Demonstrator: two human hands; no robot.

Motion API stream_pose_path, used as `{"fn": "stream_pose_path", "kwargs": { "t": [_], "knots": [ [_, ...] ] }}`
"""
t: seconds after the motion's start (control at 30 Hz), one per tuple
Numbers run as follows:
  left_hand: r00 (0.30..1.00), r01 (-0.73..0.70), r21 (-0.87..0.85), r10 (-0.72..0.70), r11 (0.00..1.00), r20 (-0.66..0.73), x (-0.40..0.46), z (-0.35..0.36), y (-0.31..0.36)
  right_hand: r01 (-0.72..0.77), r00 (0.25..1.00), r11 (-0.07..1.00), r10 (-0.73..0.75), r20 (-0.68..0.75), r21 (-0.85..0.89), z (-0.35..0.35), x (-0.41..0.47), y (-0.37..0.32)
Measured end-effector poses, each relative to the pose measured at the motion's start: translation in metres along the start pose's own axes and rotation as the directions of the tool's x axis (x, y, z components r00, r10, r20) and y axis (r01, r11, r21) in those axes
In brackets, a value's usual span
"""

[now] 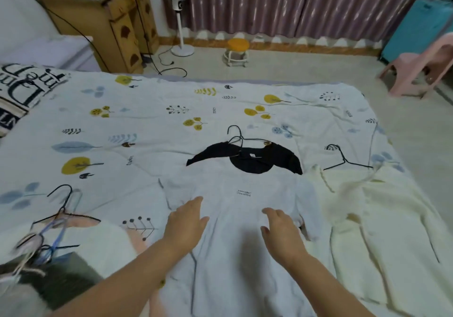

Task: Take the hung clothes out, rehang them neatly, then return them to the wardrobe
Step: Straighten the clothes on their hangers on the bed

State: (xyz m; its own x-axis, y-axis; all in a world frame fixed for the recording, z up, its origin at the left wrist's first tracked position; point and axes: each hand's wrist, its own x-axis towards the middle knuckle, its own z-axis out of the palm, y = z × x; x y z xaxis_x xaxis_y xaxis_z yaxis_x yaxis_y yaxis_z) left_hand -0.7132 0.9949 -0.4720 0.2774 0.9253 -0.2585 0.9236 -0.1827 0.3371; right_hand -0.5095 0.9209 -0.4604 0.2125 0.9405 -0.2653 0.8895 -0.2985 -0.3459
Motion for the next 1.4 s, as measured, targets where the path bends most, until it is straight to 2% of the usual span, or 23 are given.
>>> {"fn": "stream_pose_path", "kwargs": {
  "t": [0.1, 0.2, 0.33, 0.47, 0.67, 0.9, 1.03, 1.2, 1.3, 1.4],
  "knots": [
    [0.994, 0.061, -0.036, -0.058, 0.997, 0.096, -0.049, 0.019, -0.026, 0.006, 0.996, 0.994, -0.015, 0.083, 0.106, 0.023, -0.032, -0.019],
    [0.988, 0.106, -0.108, -0.092, 0.988, 0.127, -0.091, 0.024, -0.049, 0.024, 0.991, 0.989, -0.043, 0.130, 0.146, 0.040, -0.058, -0.048],
    [0.993, 0.118, -0.221, -0.113, 0.968, 0.034, -0.133, 0.010, -0.081, 0.110, 0.981, 0.979, -0.134, 0.140, 0.169, 0.060, -0.084, -0.098],
    [0.983, 0.156, -0.227, -0.173, 0.961, -0.055, -0.161, -0.012, -0.129, 0.166, 0.968, 0.968, -0.197, 0.156, 0.187, 0.080, -0.105, -0.151],
    [0.956, 0.262, -0.100, -0.273, 0.960, -0.108, -0.193, -0.032, -0.221, 0.206, 0.949, 0.956, -0.247, 0.194, 0.211, 0.127, -0.129, -0.217],
    [0.930, 0.363, 0.136, -0.349, 0.922, -0.117, -0.226, -0.039, -0.334, 0.314, 0.936, 0.933, -0.335, 0.107, 0.173, 0.186, -0.149, -0.295],
    [0.916, 0.401, 0.220, -0.394, 0.889, -0.078, -0.232, -0.040, -0.387, 0.303, 0.942, 0.952, -0.305, 0.139, 0.038, 0.218, -0.156, -0.322],
    [0.910, 0.405, 0.278, -0.412, 0.871, -0.035, -0.221, -0.044, -0.438, 0.159, 0.979, 0.982, -0.142, 0.146, -0.105, 0.241, -0.158, -0.341],
    [0.911, 0.385, 0.275, -0.411, 0.881, 0.042, -0.208, -0.046, -0.457, 0.082, 0.989, 0.989, -0.067, 0.132, -0.119, 0.245, -0.155, -0.346],
    [0.915, 0.382, 0.256, -0.402, 0.888, 0.029, -0.199, -0.046, -0.462, 0.013, 0.983, 1.000, -0.008, 0.181, -0.024, 0.244, -0.152, -0.348]
  ]
}}
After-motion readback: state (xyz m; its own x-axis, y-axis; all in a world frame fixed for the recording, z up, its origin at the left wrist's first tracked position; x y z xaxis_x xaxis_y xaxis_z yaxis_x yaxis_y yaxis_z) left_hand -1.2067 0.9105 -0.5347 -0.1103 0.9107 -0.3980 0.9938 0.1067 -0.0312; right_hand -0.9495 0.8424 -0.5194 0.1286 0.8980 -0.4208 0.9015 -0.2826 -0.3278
